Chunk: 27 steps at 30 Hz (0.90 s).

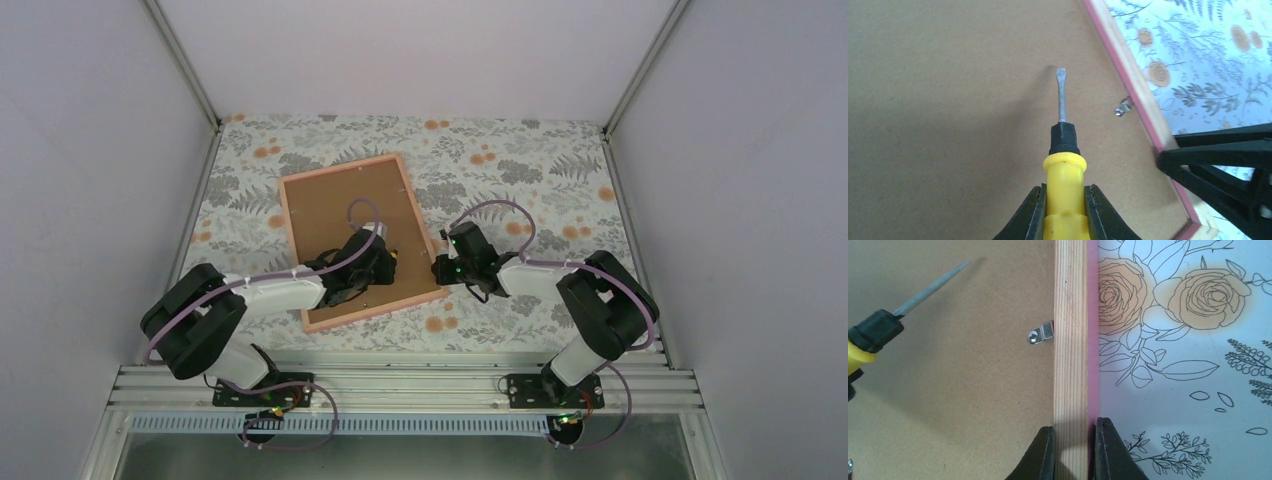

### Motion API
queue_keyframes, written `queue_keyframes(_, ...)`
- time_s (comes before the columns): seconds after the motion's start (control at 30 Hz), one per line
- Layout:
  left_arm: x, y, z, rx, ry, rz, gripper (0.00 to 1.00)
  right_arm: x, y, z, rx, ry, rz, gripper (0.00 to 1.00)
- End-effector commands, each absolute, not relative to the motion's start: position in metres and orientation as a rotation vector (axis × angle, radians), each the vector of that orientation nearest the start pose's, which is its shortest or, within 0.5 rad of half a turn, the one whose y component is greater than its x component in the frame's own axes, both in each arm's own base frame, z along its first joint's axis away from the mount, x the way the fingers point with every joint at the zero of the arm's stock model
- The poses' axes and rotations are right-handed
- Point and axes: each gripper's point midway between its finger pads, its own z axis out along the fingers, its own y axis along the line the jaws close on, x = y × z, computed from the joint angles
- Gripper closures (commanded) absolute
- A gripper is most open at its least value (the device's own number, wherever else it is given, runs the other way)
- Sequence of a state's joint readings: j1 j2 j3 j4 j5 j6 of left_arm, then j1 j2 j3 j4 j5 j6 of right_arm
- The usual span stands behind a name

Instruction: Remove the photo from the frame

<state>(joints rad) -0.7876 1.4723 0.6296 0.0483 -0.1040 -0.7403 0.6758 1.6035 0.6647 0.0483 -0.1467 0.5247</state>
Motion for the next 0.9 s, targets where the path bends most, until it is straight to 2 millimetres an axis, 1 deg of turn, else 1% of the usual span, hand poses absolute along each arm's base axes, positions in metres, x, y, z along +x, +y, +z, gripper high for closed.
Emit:
queue_keyframes(0.0,0.276,-0.268,0.080,0.150,2.369,-0.687,0.98,0.259,0.254,0.016,-0.280,2.628,0.711,0.96)
queue_keyframes(0.2,0.258,-0.281,0.071,0.297,2.406,-0.766,0.98,0.260,0.256,0.017,-0.295,2.622,0.716,0.96)
queue_keyframes(0.4,0.248,-0.291,0.063,0.356,2.423,-0.804,0.98,0.260,0.256,0.016,-0.300,2.623,0.713,0.96)
queue_keyframes(0.6,0.246,-0.299,0.058,0.367,2.429,-0.832,0.97,0.259,0.256,0.015,-0.303,2.623,0.716,0.96)
queue_keyframes(0.77,0.248,-0.295,0.047,0.334,2.456,-0.789,0.98,0.259,0.256,0.015,-0.303,2.623,0.719,0.96)
queue_keyframes(0.87,0.251,-0.293,0.047,0.302,2.443,-0.781,0.98,0.258,0.256,0.016,-0.306,2.620,0.722,0.96)
